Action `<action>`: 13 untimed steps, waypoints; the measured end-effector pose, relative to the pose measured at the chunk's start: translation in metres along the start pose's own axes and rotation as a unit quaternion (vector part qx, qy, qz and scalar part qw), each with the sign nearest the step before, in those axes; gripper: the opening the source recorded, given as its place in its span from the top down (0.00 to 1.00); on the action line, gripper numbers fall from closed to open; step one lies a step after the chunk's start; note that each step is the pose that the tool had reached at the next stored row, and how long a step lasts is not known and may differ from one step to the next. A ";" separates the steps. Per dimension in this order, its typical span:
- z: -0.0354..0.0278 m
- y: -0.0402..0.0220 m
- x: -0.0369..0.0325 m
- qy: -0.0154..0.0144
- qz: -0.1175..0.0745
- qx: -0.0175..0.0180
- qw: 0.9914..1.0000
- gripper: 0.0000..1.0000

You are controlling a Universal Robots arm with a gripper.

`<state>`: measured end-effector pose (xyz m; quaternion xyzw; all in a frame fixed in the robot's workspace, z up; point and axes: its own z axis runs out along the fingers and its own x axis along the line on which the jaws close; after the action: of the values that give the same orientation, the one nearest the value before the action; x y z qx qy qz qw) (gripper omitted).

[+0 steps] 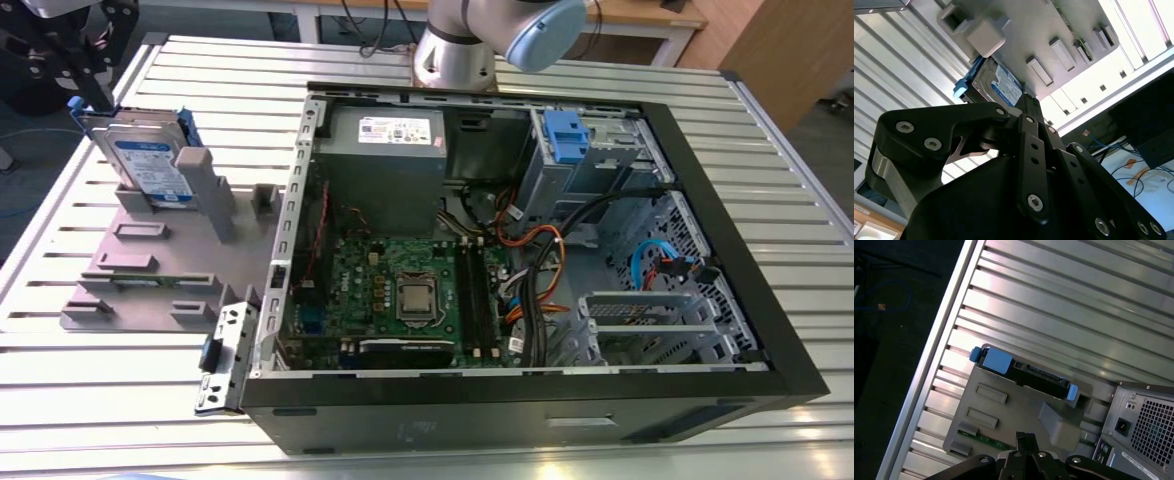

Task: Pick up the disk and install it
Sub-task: 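Pick up the disk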

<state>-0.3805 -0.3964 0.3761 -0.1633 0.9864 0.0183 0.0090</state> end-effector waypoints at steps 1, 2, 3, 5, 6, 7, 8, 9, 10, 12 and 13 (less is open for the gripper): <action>0.0000 0.0000 0.0000 0.000 -0.001 0.000 1.000 0.89; 0.0000 0.0000 0.0000 0.000 -0.002 0.000 1.000 0.89; 0.0000 0.0000 0.0000 0.000 -0.003 0.000 1.000 0.89; 0.0000 0.0000 0.0000 0.000 -0.006 0.000 1.000 0.89; 0.0000 0.0000 0.0000 0.000 -0.007 0.000 1.000 0.89; 0.0000 0.0000 0.0000 0.000 -0.008 0.000 1.000 0.89; 0.0000 0.0000 0.0000 0.000 -0.008 0.000 1.000 0.89; 0.0000 0.0000 0.0000 0.000 -0.009 0.000 1.000 0.89; 0.0000 0.0000 0.0000 0.000 -0.010 0.000 1.000 0.89; 0.0000 0.0000 0.0000 0.000 -0.012 0.000 1.000 0.89; 0.0000 0.0000 0.0000 0.000 -0.013 0.000 1.000 0.89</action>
<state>-0.3805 -0.3964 0.3761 -0.1760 0.9842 0.0185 0.0088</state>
